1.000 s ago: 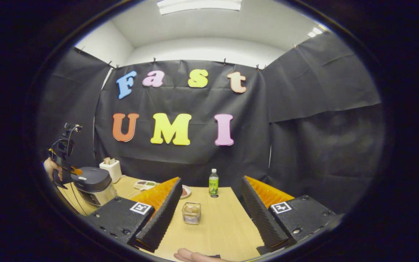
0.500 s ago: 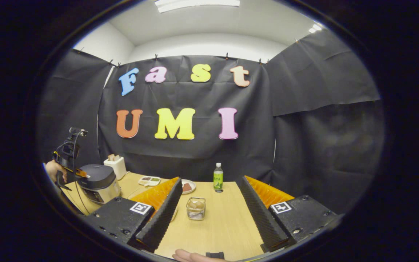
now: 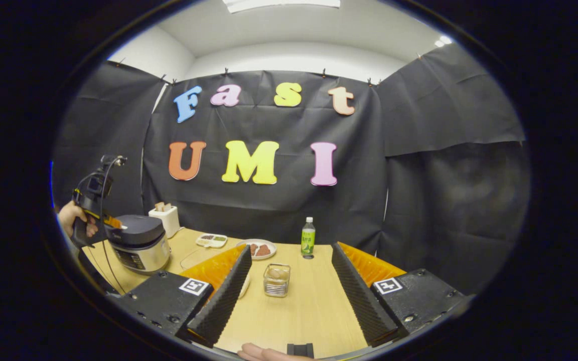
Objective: Close the left gripper, press the button to open the rice cooker; take a wooden spoon from the chopstick holder with the right hand, scoop a spoonful of rice and pour it into the rice cooker, then put the wooden spoon back into the chopstick holder.
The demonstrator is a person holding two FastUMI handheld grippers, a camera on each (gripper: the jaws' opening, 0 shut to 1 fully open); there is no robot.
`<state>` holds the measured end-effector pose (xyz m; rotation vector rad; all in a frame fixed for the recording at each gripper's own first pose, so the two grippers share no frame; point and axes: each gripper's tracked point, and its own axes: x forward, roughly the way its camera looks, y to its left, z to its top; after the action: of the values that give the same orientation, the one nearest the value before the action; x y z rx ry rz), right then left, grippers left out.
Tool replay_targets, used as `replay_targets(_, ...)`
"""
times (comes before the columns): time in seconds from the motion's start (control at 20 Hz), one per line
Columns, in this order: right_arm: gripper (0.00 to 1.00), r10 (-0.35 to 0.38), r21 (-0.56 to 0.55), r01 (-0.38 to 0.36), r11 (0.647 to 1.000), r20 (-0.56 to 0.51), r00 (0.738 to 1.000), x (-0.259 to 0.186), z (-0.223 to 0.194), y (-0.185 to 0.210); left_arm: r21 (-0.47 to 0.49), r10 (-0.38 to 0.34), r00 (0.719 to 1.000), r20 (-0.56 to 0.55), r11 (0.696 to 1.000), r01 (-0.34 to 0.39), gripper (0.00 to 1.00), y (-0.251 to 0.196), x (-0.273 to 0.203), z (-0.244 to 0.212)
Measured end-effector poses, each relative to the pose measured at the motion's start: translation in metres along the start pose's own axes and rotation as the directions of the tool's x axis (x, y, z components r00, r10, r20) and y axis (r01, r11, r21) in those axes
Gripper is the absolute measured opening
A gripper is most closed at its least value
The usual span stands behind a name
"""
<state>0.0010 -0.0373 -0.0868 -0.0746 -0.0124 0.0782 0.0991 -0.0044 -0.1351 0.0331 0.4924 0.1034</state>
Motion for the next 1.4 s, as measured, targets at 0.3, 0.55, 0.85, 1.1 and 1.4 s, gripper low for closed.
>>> replay_targets(0.3,1.00,-0.005,-0.011,0.005,1.000,-0.022,1.000,0.003,-0.021,-0.003,-0.008,-0.028,0.983,0.179,1.000,0.030,0.94,-0.025,-0.062,0.046)
replay_targets(0.55,1.00,-0.010,-0.001,0.010,1.000,-0.009,1.000,0.011,-0.035,-0.004,-0.001,-0.044,0.964,0.261,0.999,0.046,0.94,-0.028,-0.100,0.047)
replay_targets(0.85,1.00,0.024,0.015,-0.024,1.000,-0.019,1.000,0.049,-0.079,0.015,0.003,-0.025,0.932,0.362,1.000,0.026,0.94,-0.026,-0.133,0.025)
replay_targets(1.1,1.00,0.048,0.072,-0.041,0.997,-0.096,0.994,0.097,-0.124,0.035,0.058,0.001,0.883,0.470,0.998,-0.032,0.94,-0.035,-0.173,0.013)
replay_targets(1.4,1.00,-0.035,0.106,0.043,0.993,-0.080,0.996,0.141,-0.152,0.030,0.078,-0.082,0.846,0.526,0.996,0.048,0.93,-0.061,-0.208,-0.006)
